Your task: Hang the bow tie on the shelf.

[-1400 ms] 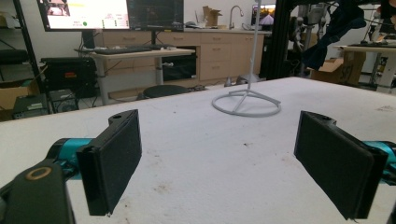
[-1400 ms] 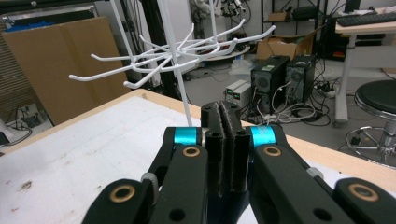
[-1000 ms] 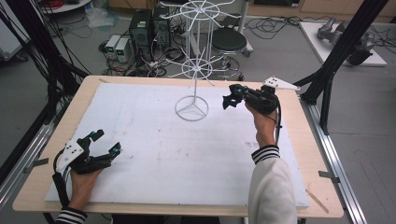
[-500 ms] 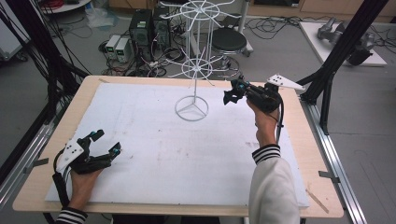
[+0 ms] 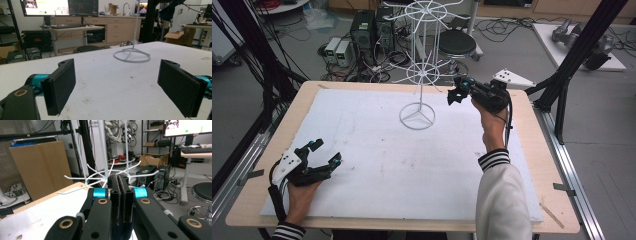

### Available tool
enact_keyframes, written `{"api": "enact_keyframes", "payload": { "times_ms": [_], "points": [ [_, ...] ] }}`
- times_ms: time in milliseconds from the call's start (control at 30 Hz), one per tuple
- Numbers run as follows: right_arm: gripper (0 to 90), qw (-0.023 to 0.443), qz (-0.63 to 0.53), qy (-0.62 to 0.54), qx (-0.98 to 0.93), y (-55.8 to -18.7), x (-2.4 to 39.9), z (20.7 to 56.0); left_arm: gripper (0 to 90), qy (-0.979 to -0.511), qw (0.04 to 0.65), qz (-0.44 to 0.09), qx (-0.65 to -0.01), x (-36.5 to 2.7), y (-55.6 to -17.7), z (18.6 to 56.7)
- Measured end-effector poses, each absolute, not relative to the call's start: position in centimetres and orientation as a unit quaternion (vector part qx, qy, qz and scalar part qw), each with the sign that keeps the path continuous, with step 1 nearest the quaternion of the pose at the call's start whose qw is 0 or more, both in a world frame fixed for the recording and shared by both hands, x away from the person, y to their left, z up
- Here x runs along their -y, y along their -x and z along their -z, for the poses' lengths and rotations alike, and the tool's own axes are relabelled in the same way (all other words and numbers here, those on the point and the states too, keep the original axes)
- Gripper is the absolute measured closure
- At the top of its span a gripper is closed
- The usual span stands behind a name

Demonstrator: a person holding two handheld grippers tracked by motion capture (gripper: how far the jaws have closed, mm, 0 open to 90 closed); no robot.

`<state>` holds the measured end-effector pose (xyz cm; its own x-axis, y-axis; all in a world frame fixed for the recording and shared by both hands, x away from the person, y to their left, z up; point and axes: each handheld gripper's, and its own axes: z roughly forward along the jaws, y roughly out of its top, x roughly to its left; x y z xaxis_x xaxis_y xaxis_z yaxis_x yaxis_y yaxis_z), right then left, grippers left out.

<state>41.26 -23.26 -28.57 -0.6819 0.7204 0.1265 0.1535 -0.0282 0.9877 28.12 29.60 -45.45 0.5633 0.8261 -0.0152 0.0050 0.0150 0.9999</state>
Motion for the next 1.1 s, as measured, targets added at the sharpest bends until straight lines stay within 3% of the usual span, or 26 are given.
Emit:
{"api": "enact_keyframes", "payload": {
  "times_ms": [1100],
  "points": [
    [88.7,0.234,-0.612,-0.33,-0.68,-42.4,18.9,28.0,15.4,-0.62,0.63,-0.325,-0.335,-29.6,-28.2,45.5]
  ]
}}
